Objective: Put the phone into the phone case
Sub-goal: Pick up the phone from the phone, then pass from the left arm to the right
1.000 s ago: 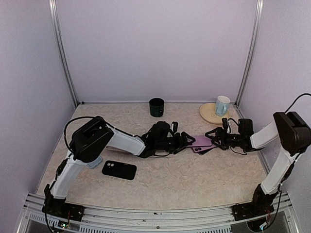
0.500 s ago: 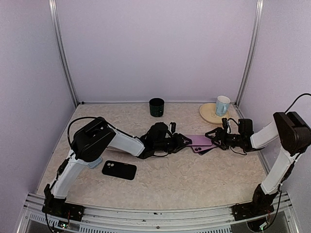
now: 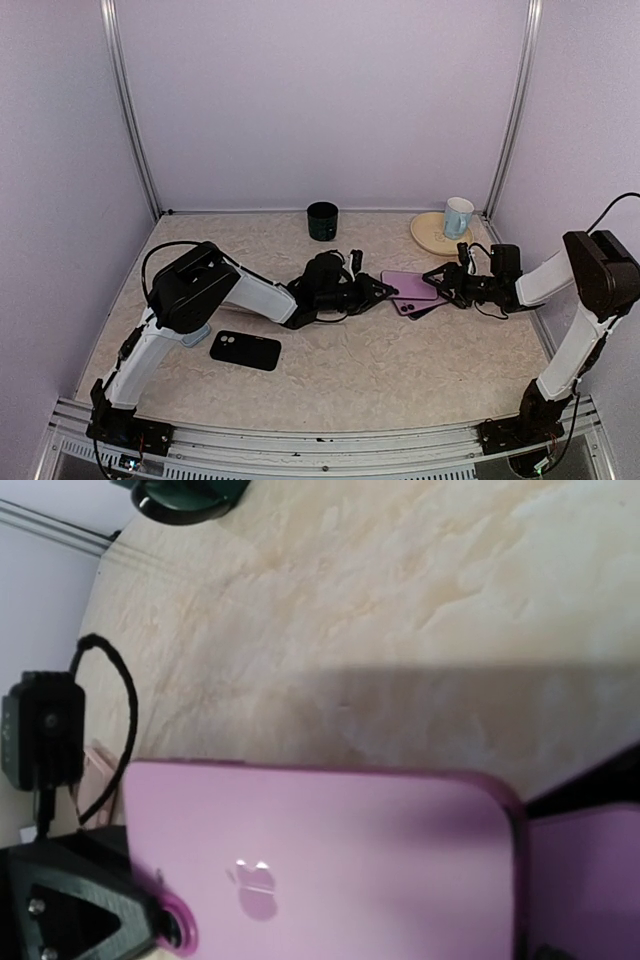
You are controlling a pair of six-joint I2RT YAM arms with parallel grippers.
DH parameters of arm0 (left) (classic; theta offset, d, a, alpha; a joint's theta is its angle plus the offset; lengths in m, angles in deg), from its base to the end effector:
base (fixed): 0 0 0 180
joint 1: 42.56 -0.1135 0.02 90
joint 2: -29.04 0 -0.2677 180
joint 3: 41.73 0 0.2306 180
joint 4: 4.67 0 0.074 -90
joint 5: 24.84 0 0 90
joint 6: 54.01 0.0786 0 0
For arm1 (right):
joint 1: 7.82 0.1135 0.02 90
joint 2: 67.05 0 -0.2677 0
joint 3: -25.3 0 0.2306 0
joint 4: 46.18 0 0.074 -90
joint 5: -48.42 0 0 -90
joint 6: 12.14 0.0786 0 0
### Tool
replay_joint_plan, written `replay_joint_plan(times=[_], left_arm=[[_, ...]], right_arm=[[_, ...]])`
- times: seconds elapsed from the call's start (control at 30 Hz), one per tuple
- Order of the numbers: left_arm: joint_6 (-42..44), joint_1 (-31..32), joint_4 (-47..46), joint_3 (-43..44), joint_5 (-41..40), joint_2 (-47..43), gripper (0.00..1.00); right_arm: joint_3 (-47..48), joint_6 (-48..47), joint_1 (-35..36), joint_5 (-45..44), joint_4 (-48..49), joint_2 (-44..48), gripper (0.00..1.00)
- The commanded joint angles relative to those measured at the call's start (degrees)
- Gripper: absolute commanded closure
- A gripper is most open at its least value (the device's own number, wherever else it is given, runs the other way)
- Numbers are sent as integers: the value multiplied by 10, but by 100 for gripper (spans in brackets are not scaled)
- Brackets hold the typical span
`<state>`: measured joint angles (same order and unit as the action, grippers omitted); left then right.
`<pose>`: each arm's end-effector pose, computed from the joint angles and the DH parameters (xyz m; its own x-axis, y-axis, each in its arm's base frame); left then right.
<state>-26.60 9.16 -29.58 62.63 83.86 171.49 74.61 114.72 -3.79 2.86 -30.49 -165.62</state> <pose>0.3261 -0.4539 0.1005 -0.8968 -0.2210 -0.3833 0.3059 0.3162 -0.8980 0.3141 0.0773 0.1315 -0.8205 0.3715 -0.4344 -0.1749 0.5604 0.8096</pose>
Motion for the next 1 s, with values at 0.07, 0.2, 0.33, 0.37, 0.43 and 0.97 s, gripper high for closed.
replay_joint_plan(times=[0.07,0.2,0.33,0.37,0.43,0.97], left_arm=[[42,0,-53,-32,13,-12,100],[75,-2,-104,-53,33,-32,100],[124,-4,-134,-70,57,-60,100],[137,-4,-139,-74,63,-66,100],[171,-4,-154,-84,79,-81,100],[404,-2,-94,-139,240,-197,100]], right_arm=[[5,-5,7,12,-19,26,9],[10,-8,7,14,-44,58,9],[23,-27,7,13,-93,101,8],[27,-30,7,13,-108,113,8],[38,-37,7,12,-149,137,8],[101,-190,42,-3,-364,323,3]])
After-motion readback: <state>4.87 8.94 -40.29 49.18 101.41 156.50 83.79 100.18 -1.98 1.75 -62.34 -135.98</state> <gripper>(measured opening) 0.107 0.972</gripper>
